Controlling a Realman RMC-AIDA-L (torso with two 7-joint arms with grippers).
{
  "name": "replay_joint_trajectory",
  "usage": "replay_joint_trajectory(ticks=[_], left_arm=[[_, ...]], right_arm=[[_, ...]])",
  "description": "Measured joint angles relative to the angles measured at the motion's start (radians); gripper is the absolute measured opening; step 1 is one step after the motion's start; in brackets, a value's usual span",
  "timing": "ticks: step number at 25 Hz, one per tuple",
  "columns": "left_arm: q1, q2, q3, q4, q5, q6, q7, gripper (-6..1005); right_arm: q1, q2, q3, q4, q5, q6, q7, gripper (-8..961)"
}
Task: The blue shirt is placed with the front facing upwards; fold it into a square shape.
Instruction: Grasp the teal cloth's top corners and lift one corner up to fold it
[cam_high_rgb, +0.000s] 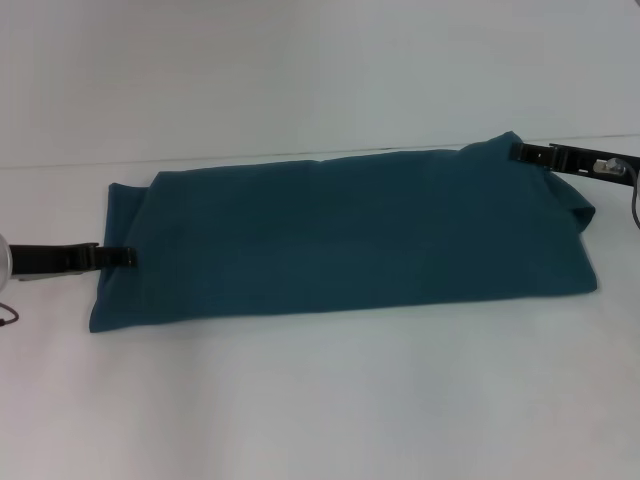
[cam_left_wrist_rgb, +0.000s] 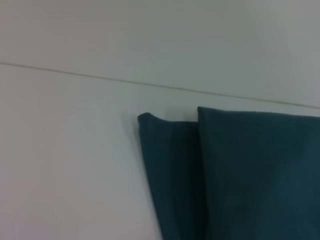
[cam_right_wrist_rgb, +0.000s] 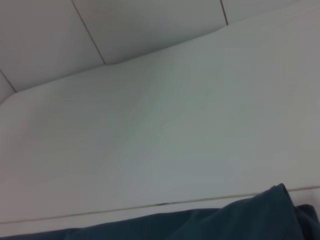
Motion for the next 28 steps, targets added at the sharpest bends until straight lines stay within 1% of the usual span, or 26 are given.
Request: replay_joint_trajectory(ticks=[9, 14, 19, 22, 28], left_arm=[[-0.009, -0.001, -0.007, 0.031, 0.022, -0.01, -0.005, 886], [-0.036, 0.01, -0.009, 0.091, 0.024, -0.037, -0.001, 885], [-0.051, 0.012, -0.001, 0.116, 0.025, -0.06, 0.001, 885], [-0.06, 0.018, 0.0, 0.14, 0.026, -0.073, 0.004, 885], [-0.067, 0.018, 0.0, 0.154, 0.027, -0.069, 0.016, 886]], right_arm=[[0.0, 0.001, -0.001, 0.003, -0.002, -0.005, 0.0, 693], [0.004, 0.001, -0.008, 0.007, -0.005, 0.001, -0.001, 693], [0.007, 0.001, -0.014, 0.008, -0.005, 0.004, -0.001, 692], [0.008, 0.001, -0.016, 0.008, -0.005, 0.008, -0.001, 692], [0.009, 0.001, -0.017, 0.01, -0.005, 0.012, 0.001, 689]])
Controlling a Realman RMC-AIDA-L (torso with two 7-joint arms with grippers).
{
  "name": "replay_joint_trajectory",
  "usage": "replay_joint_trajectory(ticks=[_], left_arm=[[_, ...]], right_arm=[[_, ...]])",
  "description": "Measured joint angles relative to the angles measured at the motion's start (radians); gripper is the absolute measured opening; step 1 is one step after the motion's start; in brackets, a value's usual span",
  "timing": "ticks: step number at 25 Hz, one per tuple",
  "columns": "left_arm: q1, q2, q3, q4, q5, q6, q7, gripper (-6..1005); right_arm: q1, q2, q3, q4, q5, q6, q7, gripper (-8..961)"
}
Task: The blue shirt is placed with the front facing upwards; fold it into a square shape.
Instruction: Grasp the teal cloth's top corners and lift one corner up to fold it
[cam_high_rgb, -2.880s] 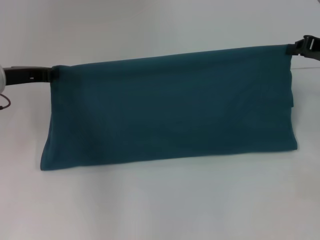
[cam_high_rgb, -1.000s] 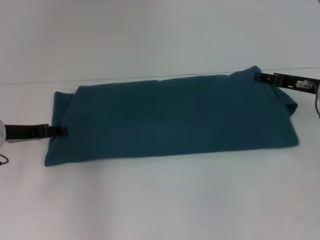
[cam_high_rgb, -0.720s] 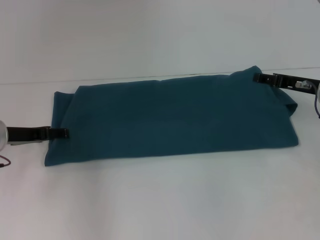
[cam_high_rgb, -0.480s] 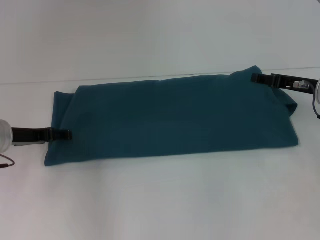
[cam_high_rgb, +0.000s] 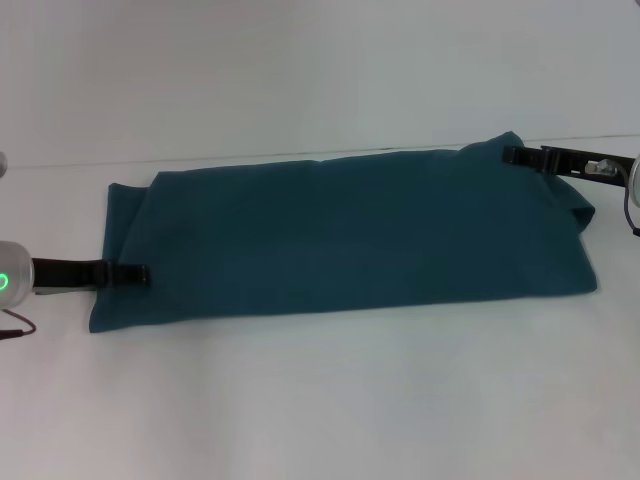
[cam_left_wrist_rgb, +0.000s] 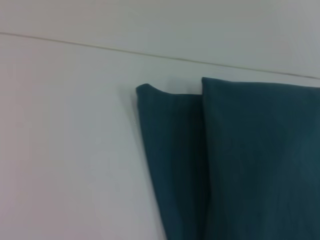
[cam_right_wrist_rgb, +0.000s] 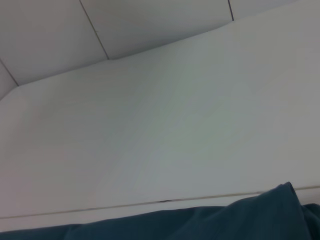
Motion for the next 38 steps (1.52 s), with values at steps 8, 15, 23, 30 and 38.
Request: replay_joint_trajectory(ticks=[8, 15, 23, 30, 38], left_arm=[[-0.007, -0.016, 0.0, 0.003, -0.003, 0.001, 0.074, 881], [0.015, -0.046, -0.002, -0.081, -0.007, 0.006, 0.096, 542], [0.018, -0.049, -0.012, -0.099, -0.013, 0.035, 0.098, 184], [0.034, -0.051, -0.012, -0.137, -0.052, 0.072, 0.113, 36], [0.05, -0.055, -0.012, -0.203, -0.113, 0.128, 0.135, 36]], right_arm=[[-0.002, -0.001, -0.016, 0.015, 0.0, 0.013, 0.009, 686], [0.0, -0.003, -0.021, 0.027, 0.0, 0.013, 0.013, 686], [-0.006, 0.003, -0.026, 0.018, 0.006, 0.001, 0.016, 687], [-0.008, 0.003, -0.025, 0.018, 0.008, 0.001, 0.015, 687], [-0.02, 0.021, -0.012, 0.018, 0.043, 0.003, -0.071, 687]])
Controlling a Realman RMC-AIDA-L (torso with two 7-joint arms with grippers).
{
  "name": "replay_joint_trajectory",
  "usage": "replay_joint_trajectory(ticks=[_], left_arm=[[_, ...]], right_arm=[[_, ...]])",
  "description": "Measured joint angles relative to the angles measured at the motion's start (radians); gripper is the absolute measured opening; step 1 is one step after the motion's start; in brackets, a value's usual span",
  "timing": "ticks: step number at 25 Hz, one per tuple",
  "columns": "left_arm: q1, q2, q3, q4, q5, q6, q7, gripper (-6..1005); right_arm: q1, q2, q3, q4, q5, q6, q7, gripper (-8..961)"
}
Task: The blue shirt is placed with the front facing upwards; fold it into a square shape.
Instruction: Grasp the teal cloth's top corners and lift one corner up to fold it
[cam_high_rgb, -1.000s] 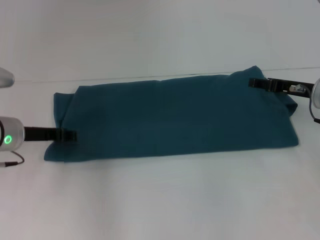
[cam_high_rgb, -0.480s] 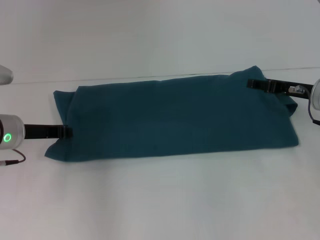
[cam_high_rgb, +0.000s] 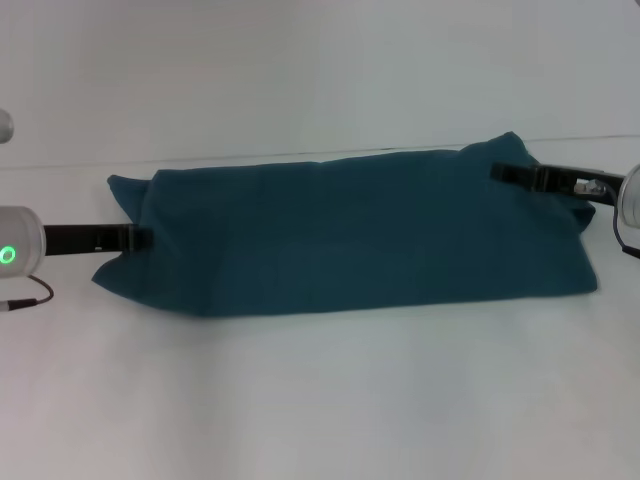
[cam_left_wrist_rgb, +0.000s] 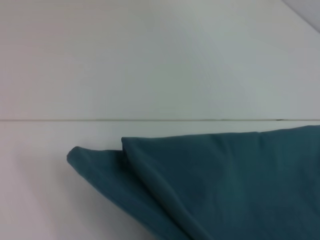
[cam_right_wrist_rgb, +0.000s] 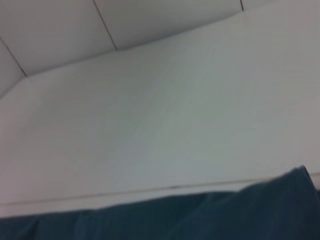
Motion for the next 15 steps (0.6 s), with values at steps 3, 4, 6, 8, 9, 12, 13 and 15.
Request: replay_joint_trajectory(ticks=[3, 4, 6, 8, 9, 12, 13, 15], left_arm=[[0.009, 0.0, -0.006, -0.034, -0.001, 0.026, -0.004, 36], [0.013, -0.001, -0.011, -0.047, -0.001, 0.035, -0.005, 36], [0.028, -0.007, -0.034, -0.086, -0.003, 0.065, -0.005, 36], [0.043, -0.013, -0.054, -0.121, -0.006, 0.092, -0.005, 37], [0.053, -0.016, -0.061, -0.143, -0.012, 0.108, -0.005, 37], [0.086, -0.019, -0.067, -0.202, -0.042, 0.145, -0.007, 37], [0.091, -0.019, -0.067, -0.212, -0.047, 0.149, -0.008, 37], [0.101, -0.019, -0.067, -0.23, -0.053, 0.161, -0.014, 37]], right_arm=[[-0.016, 0.003, -0.006, 0.006, 0.093, -0.003, -0.065, 683], [-0.022, 0.004, -0.008, 0.007, 0.125, -0.006, -0.085, 681], [-0.038, 0.007, -0.009, 0.016, 0.201, -0.017, -0.142, 677], [-0.049, 0.008, -0.008, 0.048, 0.31, -0.025, -0.24, 673], [-0.054, 0.009, -0.009, 0.084, 0.382, -0.029, -0.319, 670], [-0.054, 0.011, -0.009, 0.193, 0.545, -0.037, -0.564, 664], [-0.048, 0.013, -0.009, 0.241, 0.612, -0.043, -0.672, 662], [-0.03, 0.017, -0.009, 0.326, 0.721, -0.057, -0.863, 658]])
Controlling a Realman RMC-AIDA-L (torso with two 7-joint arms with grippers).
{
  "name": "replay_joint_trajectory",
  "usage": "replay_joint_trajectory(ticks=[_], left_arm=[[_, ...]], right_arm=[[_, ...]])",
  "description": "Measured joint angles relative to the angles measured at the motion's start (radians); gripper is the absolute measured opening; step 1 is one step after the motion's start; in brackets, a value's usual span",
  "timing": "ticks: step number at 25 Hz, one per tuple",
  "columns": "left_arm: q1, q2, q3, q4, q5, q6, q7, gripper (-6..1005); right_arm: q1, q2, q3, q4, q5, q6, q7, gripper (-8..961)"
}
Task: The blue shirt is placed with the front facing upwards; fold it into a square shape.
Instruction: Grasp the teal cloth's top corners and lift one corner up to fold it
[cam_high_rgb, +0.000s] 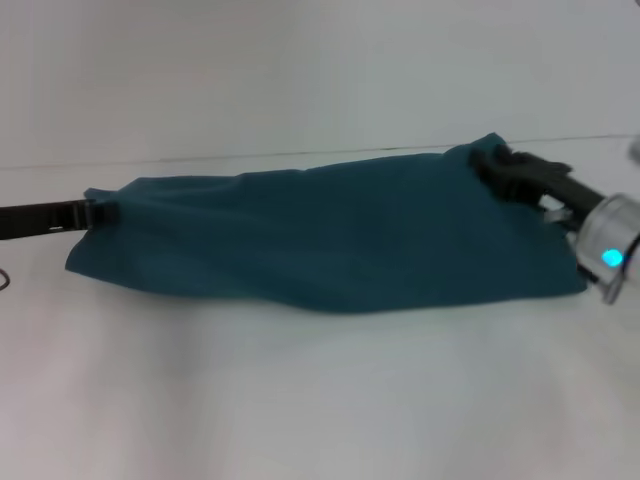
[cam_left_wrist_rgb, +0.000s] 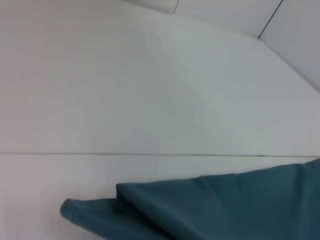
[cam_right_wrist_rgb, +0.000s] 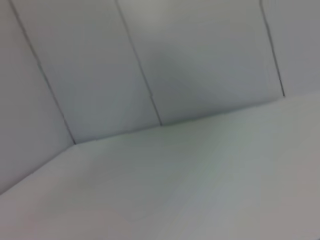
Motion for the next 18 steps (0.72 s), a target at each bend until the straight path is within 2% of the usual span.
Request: replay_joint_trajectory(ticks=[4, 8, 12, 16, 18], left_arm=[[0.003, 0.003, 0.0, -0.011, -0.001, 0.023, -0.006, 37], [0.008, -0.004, -0.01, -0.039, -0.005, 0.046, -0.006, 37], [0.015, -0.009, -0.018, -0.087, -0.024, 0.086, -0.007, 37], [0.017, -0.012, -0.023, -0.117, -0.026, 0.114, -0.014, 37], [0.016, -0.012, -0.023, -0.125, -0.027, 0.117, -0.018, 37]], right_arm=[[0.061, 0.004, 0.0, 0.164, 0.153, -0.024, -0.266, 487], [0.149, 0.012, 0.004, 0.292, 0.177, -0.004, -0.382, 319], [0.244, 0.017, 0.03, 0.401, 0.179, 0.074, -0.466, 155], [0.302, 0.022, 0.059, 0.452, 0.173, 0.114, -0.505, 3], [0.327, 0.02, 0.059, 0.475, 0.169, 0.134, -0.505, 0]])
